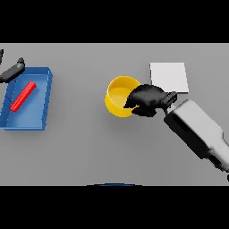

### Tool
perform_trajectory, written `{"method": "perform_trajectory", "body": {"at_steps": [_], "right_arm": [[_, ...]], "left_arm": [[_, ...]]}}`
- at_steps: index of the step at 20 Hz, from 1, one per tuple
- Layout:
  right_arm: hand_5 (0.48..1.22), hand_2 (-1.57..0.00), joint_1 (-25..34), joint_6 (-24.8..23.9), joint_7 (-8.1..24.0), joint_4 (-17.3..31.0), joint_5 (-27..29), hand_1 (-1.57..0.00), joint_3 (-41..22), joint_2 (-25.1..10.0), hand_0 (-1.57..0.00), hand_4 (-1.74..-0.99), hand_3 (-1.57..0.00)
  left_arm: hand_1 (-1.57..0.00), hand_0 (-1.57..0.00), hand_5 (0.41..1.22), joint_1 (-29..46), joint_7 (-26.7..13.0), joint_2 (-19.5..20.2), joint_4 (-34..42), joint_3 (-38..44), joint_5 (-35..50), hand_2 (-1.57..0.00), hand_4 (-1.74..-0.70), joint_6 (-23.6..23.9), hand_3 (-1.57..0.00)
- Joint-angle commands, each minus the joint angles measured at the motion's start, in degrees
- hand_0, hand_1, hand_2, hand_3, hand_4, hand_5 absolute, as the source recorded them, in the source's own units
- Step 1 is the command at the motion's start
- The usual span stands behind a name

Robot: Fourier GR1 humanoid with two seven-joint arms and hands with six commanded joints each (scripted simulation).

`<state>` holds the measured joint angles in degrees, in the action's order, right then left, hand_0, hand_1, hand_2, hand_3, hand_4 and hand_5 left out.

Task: Pick up the red beaker and tilt it to pour out 1 green nut into yellow bowl. Pick up the yellow bowl and place it on the metallic measuring scale.

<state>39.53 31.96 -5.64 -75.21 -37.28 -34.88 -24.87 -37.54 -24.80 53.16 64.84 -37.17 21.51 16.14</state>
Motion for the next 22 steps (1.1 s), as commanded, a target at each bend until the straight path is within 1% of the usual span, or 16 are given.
{"method": "perform_trajectory", "body": {"at_steps": [1,4,5,6,7,9,10,12,13,15,16,17,18,19,20,22], "right_arm": [[1.218,-1.56,0.8,0.2,0.1,0.8,0.2,-1.55,0.2,0.1,-1.56,-1.724,-1.36],[1.219,-1.56,2.7,0.2,-0.1,2.7,1.3,-1.56,1.4,-0.1,-1.57,-1.723,-1.29],[1.219,-1.56,3.3,0.1,0.1,2.6,1.6,-1.56,2.3,-1.2,-1.57,-1.723,-1.27],[1.22,-1.57,3.9,-0.6,0.0,3.4,1.2,-1.53,2.5,-2.0,-1.47,-1.723,-1.28],[1.22,-1.57,4.0,-1.2,0.0,3.9,0.8,-1.54,2.6,-2.9,-1.49,-1.723,-1.3],[1.22,-1.57,5.2,-2.3,2.1,5.9,0.4,-1.55,3.2,-3.1,-1.52,-1.724,-1.34],[1.22,-1.57,5.8,-3.0,1.7,7.2,0.2,-1.56,3.5,-3.6,-1.53,-1.725,-1.38],[1.221,-1.57,6.5,-4.2,0.0,9.4,-0.1,-1.56,3.7,-5.1,-1.54,-1.726,-1.42],[1.221,-1.57,7.3,-4.5,0.4,10.9,-0.1,-1.56,4.4,-5.7,-1.55,-1.725,-1.41],[1.221,-1.57,8.8,-6.2,-0.6,14.9,-0.8,-1.57,4.5,-6.1,-1.56,-1.724,-1.34],[1.221,-1.57,8.9,-6.7,-1.0,15.8,-0.7,-1.57,4.6,-6.5,-1.56,-1.724,-1.31],[1.221,-1.57,8.8,-6.7,-2.4,16.6,-0.6,-1.57,4.3,-6.8,-1.56,-1.724,-1.29],[1.221,-1.57,9.1,-7.0,-2.0,17.0,-0.7,-1.57,4.2,-6.5,-1.56,-1.723,-1.27],[1.221,-1.57,9.5,-7.1,-2.6,17.3,-0.7,-1.55,4.1,-6.5,-1.57,-1.725,-1.33],[1.221,-1.57,10.5,-8.5,-2.8,21.1,-1.1,-1.53,4.9,-6.4,-1.57,-1.726,-1.38],[1.221,-1.53,11.1,-10.6,-0.5,26.5,-1.7,-1.46,5.8,-6.2,-1.54,-1.727,-1.45]], "left_arm": [[0.0,0.0,0.737,0.2,-0.1,0.8,1.0,0.2,0.2,0.0,-0.8,0.1,0.0],[0.0,0.0,0.744,0.0,-0.6,0.8,0.4,0.1,-0.1,0.0,-0.8,0.1,0.0],[0.0,0.0,0.747,0.1,-0.4,0.9,0.3,0.0,-0.2,0.0,-0.8,-0.1,0.0],[0.0,0.0,0.748,0.0,-0.3,1.2,0.3,0.2,-0.1,0.0,-0.79,-0.3,0.0],[0.0,0.0,0.751,0.1,-0.3,1.1,0.6,0.1,-0.1,0.0,-0.79,-0.2,0.0],[0.0,0.0,0.754,-0.5,-0.2,0.7,-0.4,0.1,-0.1,0.0,-0.79,-0.9,0.0],[0.0,0.0,0.754,0.0,-0.2,0.6,0.7,0.1,0.2,0.0,-0.79,-0.3,0.0],[0.0,0.0,0.755,-0.3,-0.5,0.4,-0.4,0.6,0.6,0.0,-0.8,-0.6,0.0],[0.0,0.0,0.757,-0.3,-0.7,0.5,-0.6,0.5,0.3,0.0,-0.8,-0.5,0.0],[0.0,0.0,0.754,-0.2,-0.7,0.8,0.0,0.5,0.4,0.0,-0.8,-0.7,0.0],[0.0,0.0,0.754,-0.4,-1.2,0.5,0.0,0.2,0.2,0.0,-0.8,-0.5,0.0],[0.0,0.0,0.753,-0.6,-1.1,0.8,0.0,0.6,0.4,0.0,-0.8,-0.6,0.0],[0.0,0.0,0.753,-0.6,-1.5,0.8,0.4,0.5,0.5,0.0,-0.8,-0.4,0.0],[0.0,0.0,0.752,-0.3,-1.7,0.7,0.8,0.7,0.8,0.0,-0.81,0.1,0.0],[0.0,0.0,0.755,0.3,-2.2,0.8,1.6,0.6,1.0,0.0,-0.81,0.5,0.0],[0.0,0.0,0.762,0.7,-2.7,1.4,2.3,0.8,1.3,0.0,-0.82,0.7,0.0]]}}
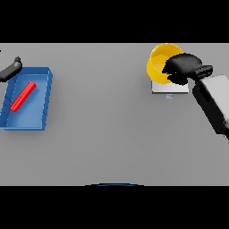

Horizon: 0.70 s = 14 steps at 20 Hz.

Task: Pick up the red beaker and tilt it to pour out 1 green nut into yellow bowl. Pick up the yellow bowl and place it on the metallic measuring scale.

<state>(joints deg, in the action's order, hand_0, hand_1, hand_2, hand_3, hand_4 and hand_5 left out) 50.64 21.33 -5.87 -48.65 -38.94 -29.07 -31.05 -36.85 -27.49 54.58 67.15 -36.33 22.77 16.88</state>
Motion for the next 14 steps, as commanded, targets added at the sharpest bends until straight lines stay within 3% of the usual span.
{"method": "perform_trajectory", "body": {"at_steps": [1,11,14], "right_arm": [[1.221,-1.5,0.2,-0.5,-1.0,1.6,0.2,-1.43,0.2,0.2,-1.53,-1.728,-1.47],[1.221,-1.32,1.6,-4.3,-3.7,12.0,-0.9,-1.2,-0.6,1.4,-1.39,-1.73,-1.56],[1.221,-1.4,2.2,-4.7,-3.8,13.6,-0.3,-1.23,-0.1,1.8,-1.42,-1.728,-1.54]], "left_arm": [[0.0,0.0,0.765,0.1,-0.5,0.4,0.1,0.1,0.0,0.0,-0.82,0.2,0.0],[0.0,0.0,0.786,-0.1,-1.7,0.2,0.2,-0.3,-0.2,0.0,-0.84,0.2,0.0],[0.0,0.0,0.771,-0.6,-1.3,0.0,-1.0,0.1,-0.1,0.0,-0.84,-0.3,0.0]]}}
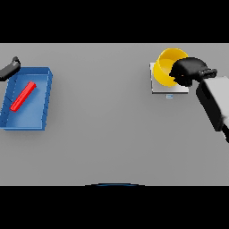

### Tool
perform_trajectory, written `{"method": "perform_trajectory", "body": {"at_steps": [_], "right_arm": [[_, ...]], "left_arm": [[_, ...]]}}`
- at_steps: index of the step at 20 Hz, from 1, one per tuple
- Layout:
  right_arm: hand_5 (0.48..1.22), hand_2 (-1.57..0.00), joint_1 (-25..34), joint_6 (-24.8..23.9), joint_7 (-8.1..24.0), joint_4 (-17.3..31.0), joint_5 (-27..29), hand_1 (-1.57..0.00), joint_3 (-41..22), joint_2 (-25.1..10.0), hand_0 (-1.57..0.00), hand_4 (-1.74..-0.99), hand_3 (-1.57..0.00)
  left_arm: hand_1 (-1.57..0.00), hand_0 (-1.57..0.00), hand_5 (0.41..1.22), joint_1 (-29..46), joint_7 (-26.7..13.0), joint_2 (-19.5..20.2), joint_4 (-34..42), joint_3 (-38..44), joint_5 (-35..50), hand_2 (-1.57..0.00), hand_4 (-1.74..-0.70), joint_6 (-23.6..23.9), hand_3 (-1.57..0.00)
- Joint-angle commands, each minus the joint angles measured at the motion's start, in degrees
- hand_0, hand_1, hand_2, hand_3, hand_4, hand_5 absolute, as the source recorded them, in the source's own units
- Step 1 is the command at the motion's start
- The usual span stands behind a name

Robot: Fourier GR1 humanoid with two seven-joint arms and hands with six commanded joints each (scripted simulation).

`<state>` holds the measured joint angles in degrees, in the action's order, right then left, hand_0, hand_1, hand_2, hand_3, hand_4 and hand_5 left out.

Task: Pick up the red beaker and tilt it to pour out 1 green nut into yellow bowl. Pick up the yellow bowl and place it on the metallic measuring scale.

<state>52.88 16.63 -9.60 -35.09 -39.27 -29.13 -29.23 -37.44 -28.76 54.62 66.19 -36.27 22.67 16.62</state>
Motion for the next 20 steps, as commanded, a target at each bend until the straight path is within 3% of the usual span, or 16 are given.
{"method": "perform_trajectory", "body": {"at_steps": [1,2,3,6,8,10,13,20], "right_arm": [[1.221,-1.29,0.0,0.6,-0.2,0.2,0.5,-1.18,0.4,0.1,-1.4,-1.67,-1.54],[1.221,-1.18,0.2,1.0,0.8,0.2,0.5,-1.15,0.4,0.5,-1.41,-1.644,-1.39],[1.155,-1.04,0.4,1.4,0.8,1.0,0.7,-1.04,0.7,0.7,-1.32,-1.621,-1.24],[0.991,-0.67,0.6,3.3,1.6,1.0,1.6,-0.69,1.2,0.3,-0.95,-1.564,-0.88],[0.923,-0.52,0.7,4.3,2.4,0.9,2.2,-0.52,1.6,0.4,-0.71,-1.54,-0.72],[0.881,-0.4,0.4,4.6,2.6,1.1,2.1,-0.35,1.4,0.6,-0.46,-1.514,-0.61],[0.836,-0.26,1.1,5.4,2.3,2.2,1.7,-0.18,1.1,0.3,-0.24,-1.471,-0.47],[0.796,-0.06,1.4,4.7,0.0,3.6,0.3,-0.04,0.0,-0.3,-0.05,-1.414,-0.26]], "left_arm": [[0.0,0.0,0.772,0.0,0.6,0.1,-0.1,0.2,0.2,0.0,-0.84,-0.3,0.0],[0.0,0.0,0.773,0.6,0.5,0.4,0.8,0.1,0.3,0.0,-0.84,0.0,0.0],[0.0,0.0,0.775,0.3,0.8,0.5,0.4,0.3,0.4,0.0,-0.84,-0.3,0.0],[0.0,0.0,0.767,0.0,1.0,-0.7,-0.6,0.4,0.5,0.0,-0.85,-0.1,0.0],[0.0,0.0,0.766,-0.2,0.5,-0.2,-0.6,0.0,0.0,0.0,-0.85,-0.7,0.0],[0.0,0.0,0.766,0.3,1.0,-0.3,0.0,-0.2,-0.3,0.0,-0.85,0.1,0.0],[0.0,0.0,0.771,0.7,0.8,0.0,1.2,0.0,0.2,0.0,-0.85,0.4,0.0],[0.0,0.0,0.768,0.3,-0.4,0.3,1.8,-0.2,-0.2,0.0,-0.85,1.1,0.0]]}}
